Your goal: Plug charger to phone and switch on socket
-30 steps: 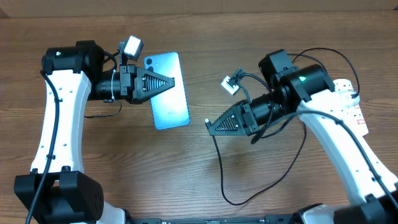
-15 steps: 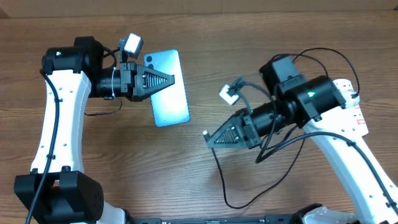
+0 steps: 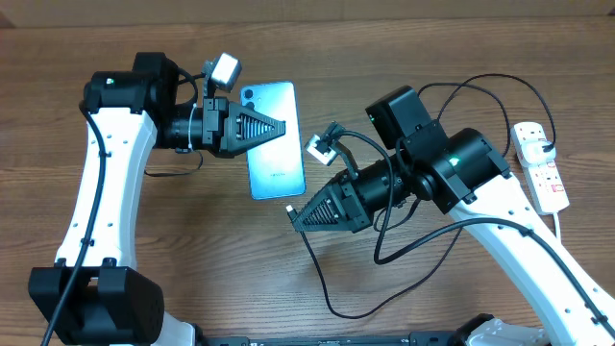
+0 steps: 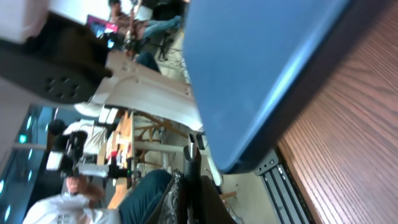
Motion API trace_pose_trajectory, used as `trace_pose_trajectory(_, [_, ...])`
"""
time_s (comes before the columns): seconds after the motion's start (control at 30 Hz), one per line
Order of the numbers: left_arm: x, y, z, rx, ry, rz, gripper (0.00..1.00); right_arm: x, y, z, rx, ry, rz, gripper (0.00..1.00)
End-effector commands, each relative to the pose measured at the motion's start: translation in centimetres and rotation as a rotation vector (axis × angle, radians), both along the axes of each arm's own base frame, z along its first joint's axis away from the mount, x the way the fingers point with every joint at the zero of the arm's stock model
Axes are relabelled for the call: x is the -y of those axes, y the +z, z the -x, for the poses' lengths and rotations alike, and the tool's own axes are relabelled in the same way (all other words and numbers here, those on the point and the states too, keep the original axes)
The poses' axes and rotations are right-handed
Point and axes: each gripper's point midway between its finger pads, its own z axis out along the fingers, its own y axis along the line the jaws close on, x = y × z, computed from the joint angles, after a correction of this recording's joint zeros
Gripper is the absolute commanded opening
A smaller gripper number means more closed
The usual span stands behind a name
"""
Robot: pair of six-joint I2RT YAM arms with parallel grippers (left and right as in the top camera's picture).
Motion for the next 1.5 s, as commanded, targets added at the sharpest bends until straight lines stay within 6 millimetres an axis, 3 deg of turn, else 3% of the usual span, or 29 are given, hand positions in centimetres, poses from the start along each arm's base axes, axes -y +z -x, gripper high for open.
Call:
trace_pose_trajectory(0.0, [-0.2,1.5,0.0,0.010,0.008,0.052,0.04,-0.1,-0.8,-0.6,-0.022,-0.068,0.072,0.04])
trace_pose_trajectory(0.3, [-0.1,1.5,-0.2,0.038,0.006,0.053,0.04,-1.7,0.3,-0.9,-0.028,-0.083,0.036,0.04])
trace_pose_trajectory(0.87, [-0.2,1.5,-0.7,-0.015,0.008,0.052,0.04,-2.0,0.0,-2.4,-0.019,-0.164,0.068,0.04])
trace_pose_trajectory(1.47, [-0.2,1.5,-1.1,0.017,0.007,0.052,0.05,-2.1,0.8,-1.5,-0.049,-0.114,0.027,0.04])
